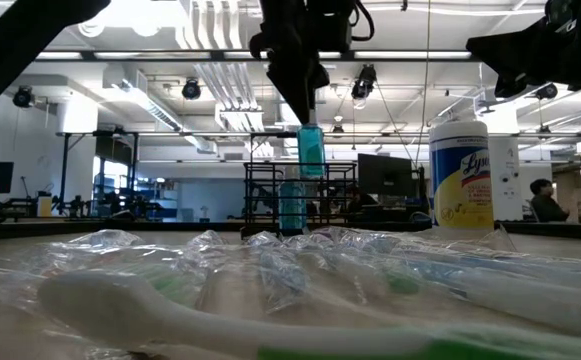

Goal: Pick & Place toothbrushing station
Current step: Put the mouthwash into the mesh organizer

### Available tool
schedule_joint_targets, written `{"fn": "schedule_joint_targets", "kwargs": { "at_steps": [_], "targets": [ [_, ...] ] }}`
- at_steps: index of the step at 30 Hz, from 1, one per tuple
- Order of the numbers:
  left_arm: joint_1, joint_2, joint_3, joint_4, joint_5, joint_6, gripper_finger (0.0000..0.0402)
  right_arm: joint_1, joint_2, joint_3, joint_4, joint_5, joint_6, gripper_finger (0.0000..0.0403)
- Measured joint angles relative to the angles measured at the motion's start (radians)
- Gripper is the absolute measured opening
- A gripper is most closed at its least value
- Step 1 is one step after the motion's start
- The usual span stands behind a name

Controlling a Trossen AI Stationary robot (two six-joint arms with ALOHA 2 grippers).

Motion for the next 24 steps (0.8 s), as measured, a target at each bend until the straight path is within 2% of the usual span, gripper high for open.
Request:
{"fn": "schedule_joint_targets", "kwargs": {
  "at_steps": [18,24],
  "targets": [
    [0.003,0.067,-0.003,0.011,0.022,0.011,0.0098,0.0,-0.001,0.0,0.0,0.0,-0.002,0.0008],
    [0.003,0.068,-0.048,0.042,0.029,0.012,0.0098,0.0,-0.001,0.0,0.0,0.0,-0.003,0.0008]
  ]
}}
